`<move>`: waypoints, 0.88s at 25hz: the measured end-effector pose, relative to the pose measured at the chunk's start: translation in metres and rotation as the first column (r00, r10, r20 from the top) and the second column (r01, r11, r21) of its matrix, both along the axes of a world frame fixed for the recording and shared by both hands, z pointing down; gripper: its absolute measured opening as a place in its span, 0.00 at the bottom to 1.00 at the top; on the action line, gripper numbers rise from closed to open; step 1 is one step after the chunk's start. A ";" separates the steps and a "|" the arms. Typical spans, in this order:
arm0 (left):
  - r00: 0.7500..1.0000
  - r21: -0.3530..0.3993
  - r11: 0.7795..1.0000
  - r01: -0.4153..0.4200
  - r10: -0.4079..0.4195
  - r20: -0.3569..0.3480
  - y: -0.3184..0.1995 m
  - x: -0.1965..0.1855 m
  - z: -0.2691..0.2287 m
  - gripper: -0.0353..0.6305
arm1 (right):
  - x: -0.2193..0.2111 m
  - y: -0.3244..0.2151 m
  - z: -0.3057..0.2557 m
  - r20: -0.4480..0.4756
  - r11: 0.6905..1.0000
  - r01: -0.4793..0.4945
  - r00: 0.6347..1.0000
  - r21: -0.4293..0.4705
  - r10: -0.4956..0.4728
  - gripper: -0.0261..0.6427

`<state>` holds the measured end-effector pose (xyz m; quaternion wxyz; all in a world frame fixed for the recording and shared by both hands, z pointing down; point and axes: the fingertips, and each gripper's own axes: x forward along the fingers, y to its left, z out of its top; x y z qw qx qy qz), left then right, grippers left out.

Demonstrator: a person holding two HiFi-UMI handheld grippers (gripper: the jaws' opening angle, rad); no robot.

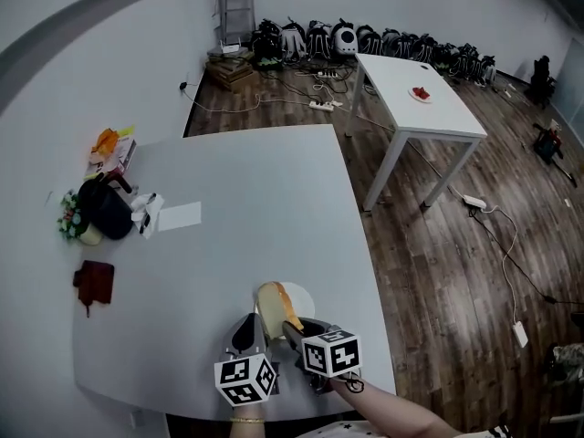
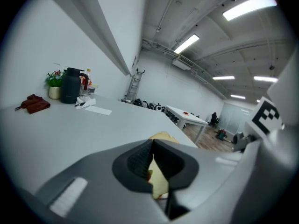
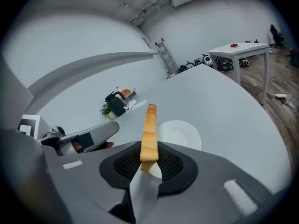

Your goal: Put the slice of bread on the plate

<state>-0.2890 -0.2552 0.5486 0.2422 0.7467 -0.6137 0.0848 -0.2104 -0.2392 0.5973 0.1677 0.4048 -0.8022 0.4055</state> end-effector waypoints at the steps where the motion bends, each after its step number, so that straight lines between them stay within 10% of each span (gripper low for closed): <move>1: 1.000 -0.003 1.000 -0.007 0.007 -0.008 -0.002 0.002 0.002 0.06 | 0.003 -0.002 0.002 -0.021 1.000 -0.001 1.000 0.001 0.001 0.18; 8: 0.998 -0.020 0.998 -0.063 0.062 -0.023 -0.006 0.018 0.010 0.06 | 0.024 -0.012 0.010 -0.298 0.994 0.035 0.955 0.108 -0.001 0.31; 15: 0.996 -0.021 0.996 -0.085 0.084 -0.030 0.000 0.034 0.007 0.06 | 0.038 -0.009 -0.002 -0.276 0.987 -0.005 0.960 0.161 0.050 0.36; 22: 0.998 -0.032 0.998 -0.057 0.057 -0.011 0.014 0.044 -0.001 0.06 | 0.040 -0.002 -0.032 -0.136 0.975 0.012 0.991 0.223 0.019 0.04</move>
